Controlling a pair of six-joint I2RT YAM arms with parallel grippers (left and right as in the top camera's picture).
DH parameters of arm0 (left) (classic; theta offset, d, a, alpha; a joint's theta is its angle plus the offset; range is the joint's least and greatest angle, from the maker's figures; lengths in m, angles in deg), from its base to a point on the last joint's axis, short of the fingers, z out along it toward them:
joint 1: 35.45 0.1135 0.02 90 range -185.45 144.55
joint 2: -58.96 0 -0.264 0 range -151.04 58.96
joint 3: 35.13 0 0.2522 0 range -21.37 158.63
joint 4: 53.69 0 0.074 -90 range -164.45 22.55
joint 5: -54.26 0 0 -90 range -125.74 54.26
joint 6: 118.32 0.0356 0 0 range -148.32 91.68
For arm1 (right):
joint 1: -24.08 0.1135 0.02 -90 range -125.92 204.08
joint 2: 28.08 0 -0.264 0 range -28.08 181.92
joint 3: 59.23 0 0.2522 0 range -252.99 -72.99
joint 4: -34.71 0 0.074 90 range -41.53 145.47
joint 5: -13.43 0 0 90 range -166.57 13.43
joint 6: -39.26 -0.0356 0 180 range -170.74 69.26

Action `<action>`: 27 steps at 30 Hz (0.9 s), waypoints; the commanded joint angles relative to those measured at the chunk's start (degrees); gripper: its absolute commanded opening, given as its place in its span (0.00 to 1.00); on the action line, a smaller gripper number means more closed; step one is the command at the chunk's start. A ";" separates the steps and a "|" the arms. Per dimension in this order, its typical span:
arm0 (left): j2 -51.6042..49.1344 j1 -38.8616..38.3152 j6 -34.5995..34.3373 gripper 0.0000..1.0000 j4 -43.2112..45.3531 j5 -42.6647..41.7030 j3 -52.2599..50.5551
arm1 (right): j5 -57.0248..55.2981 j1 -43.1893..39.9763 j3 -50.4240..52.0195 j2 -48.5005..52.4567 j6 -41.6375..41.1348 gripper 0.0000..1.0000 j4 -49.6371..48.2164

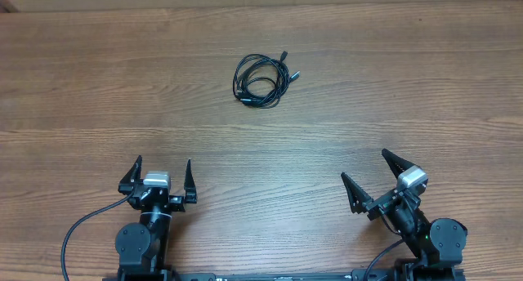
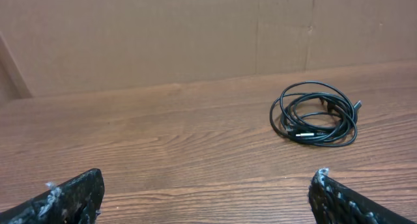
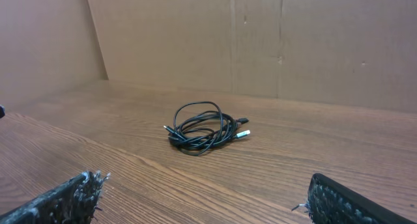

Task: Untangle cables

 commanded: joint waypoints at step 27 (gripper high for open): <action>0.37 -0.15 -6.05 0.99 0.24 -12.07 0.59 | 0.20 0.24 0.57 -0.57 0.04 1.00 -0.35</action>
